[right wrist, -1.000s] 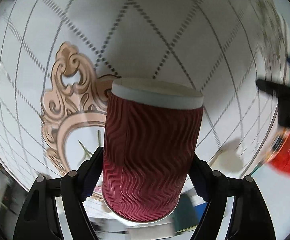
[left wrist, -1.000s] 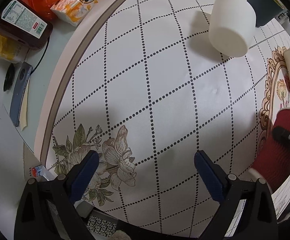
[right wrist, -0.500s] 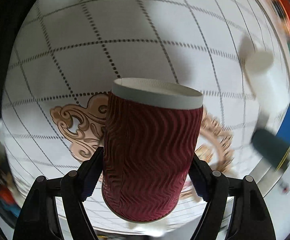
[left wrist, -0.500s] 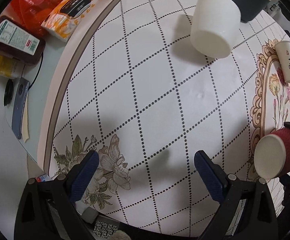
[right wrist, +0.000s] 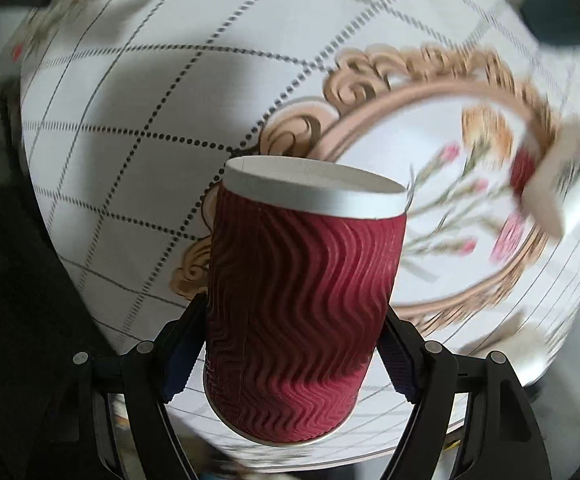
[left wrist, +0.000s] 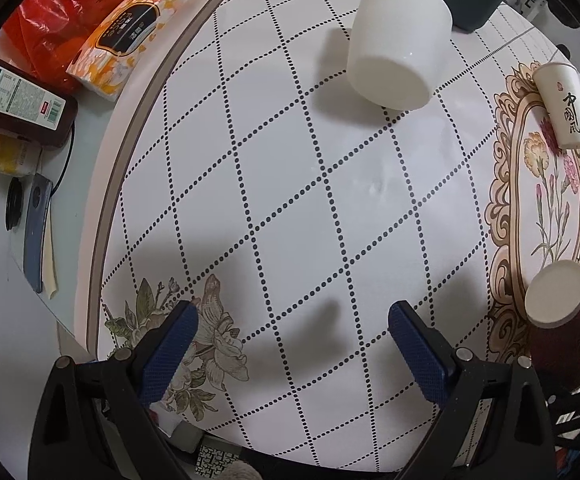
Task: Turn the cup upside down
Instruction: 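Rotate the right gripper to turn the red cup rim-down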
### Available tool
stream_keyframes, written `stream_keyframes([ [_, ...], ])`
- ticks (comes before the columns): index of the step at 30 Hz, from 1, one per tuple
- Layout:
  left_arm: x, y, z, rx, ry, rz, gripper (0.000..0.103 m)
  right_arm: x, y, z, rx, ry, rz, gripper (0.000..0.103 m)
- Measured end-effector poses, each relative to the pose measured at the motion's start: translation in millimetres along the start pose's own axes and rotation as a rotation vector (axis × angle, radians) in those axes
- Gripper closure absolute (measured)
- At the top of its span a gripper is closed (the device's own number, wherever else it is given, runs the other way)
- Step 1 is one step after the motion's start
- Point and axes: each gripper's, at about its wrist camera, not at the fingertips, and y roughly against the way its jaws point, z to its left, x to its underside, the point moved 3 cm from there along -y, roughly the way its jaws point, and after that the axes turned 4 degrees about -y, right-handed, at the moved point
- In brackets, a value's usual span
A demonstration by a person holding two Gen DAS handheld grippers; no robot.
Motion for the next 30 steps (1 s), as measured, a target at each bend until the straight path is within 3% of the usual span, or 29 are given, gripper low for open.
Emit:
stream_keyframes([
  [12,2,10,-15,-0.004,-0.027,-0.011,0.005,15,-22,-64,-0.169,-0.363,0.044,0.023],
  [18,4,10,-16,-0.006,-0.028,-0.01,0.005,22,-39,-76,-0.246,-0.45,0.1,0.022],
  [23,4,11,-16,-0.007,-0.029,-0.01,0.005,34,-43,-74,-0.254,-0.474,0.116,0.022],
  [27,6,10,-14,-0.008,-0.032,-0.012,0.005,23,-51,-82,-0.298,-0.507,0.152,0.02],
  [30,7,11,-16,-0.008,-0.036,-0.014,0.005,20,-48,-92,-0.314,-0.524,0.143,0.012],
])
